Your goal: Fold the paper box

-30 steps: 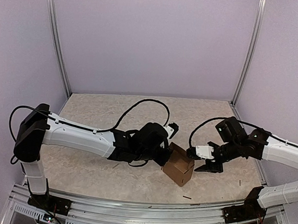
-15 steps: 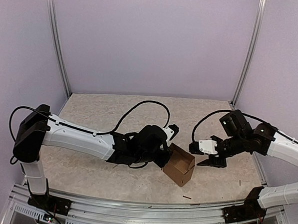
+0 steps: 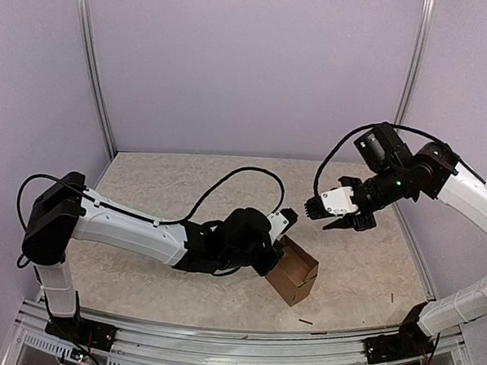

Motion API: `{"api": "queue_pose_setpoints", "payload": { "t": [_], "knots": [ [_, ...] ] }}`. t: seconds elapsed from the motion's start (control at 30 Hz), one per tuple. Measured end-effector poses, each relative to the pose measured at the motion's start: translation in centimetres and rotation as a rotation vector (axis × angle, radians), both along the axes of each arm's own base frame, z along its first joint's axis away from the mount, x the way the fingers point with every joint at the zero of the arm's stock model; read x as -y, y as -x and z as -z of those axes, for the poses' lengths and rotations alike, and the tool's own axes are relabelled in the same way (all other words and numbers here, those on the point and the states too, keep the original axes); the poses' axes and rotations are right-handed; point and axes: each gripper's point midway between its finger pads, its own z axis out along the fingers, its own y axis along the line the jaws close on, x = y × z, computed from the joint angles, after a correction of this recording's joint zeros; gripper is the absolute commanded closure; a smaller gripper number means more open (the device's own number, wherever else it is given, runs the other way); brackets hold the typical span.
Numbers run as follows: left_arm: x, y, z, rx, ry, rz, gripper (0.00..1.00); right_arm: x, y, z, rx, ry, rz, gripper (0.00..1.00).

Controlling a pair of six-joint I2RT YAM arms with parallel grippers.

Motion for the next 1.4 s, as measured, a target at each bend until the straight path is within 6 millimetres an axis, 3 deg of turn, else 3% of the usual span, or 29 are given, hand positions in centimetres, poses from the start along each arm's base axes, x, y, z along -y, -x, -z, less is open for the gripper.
{"api": "queue_pose_setpoints", "payload": {
  "t": [0.17, 0.3, 0.43, 0.63, 0.8, 0.97, 1.17, 1.4],
  "knots": [
    [0.4, -0.1, 0.0, 0.061, -0.022, 0.039, 1.00, 0.8, 0.7, -1.4, 0.040, 0.094, -0.098, 0.65],
    [0.6, -0.2, -0.1, 0.101, -0.036, 0.065, 1.00, -0.2, 3.0, -2.6, 0.086, 0.136, -0.209, 0.65],
    [0.7, -0.1, -0.1, 0.133, -0.037, 0.092, 1.00, -1.3, 7.0, 0.3, 0.086, 0.260, -0.345, 0.66],
    [1.0, -0.1, -0.2, 0.142, -0.025, 0.129, 1.00, -1.9, 9.8, 4.2, 0.083, 0.410, -0.424, 0.65],
    [0.9, 0.2, 0.1, 0.142, -0.014, 0.142, 1.00, -1.8, 10.5, 7.0, 0.111, 0.504, -0.428, 0.65],
    [1.0, 0.5, 0.1, 0.135, -0.005, 0.161, 1.00, -1.4, 9.5, 9.4, 0.133, 0.606, -0.390, 0.65],
    [1.1, 0.8, 0.1, 0.127, 0.000, 0.178, 1.00, -2.4, 8.3, 10.1, 0.146, 0.641, -0.336, 0.67],
    [1.2, 0.9, 0.1, 0.124, 0.003, 0.185, 1.00, -2.4, 8.1, 10.5, 0.126, 0.672, -0.291, 0.77]
  ]
}}
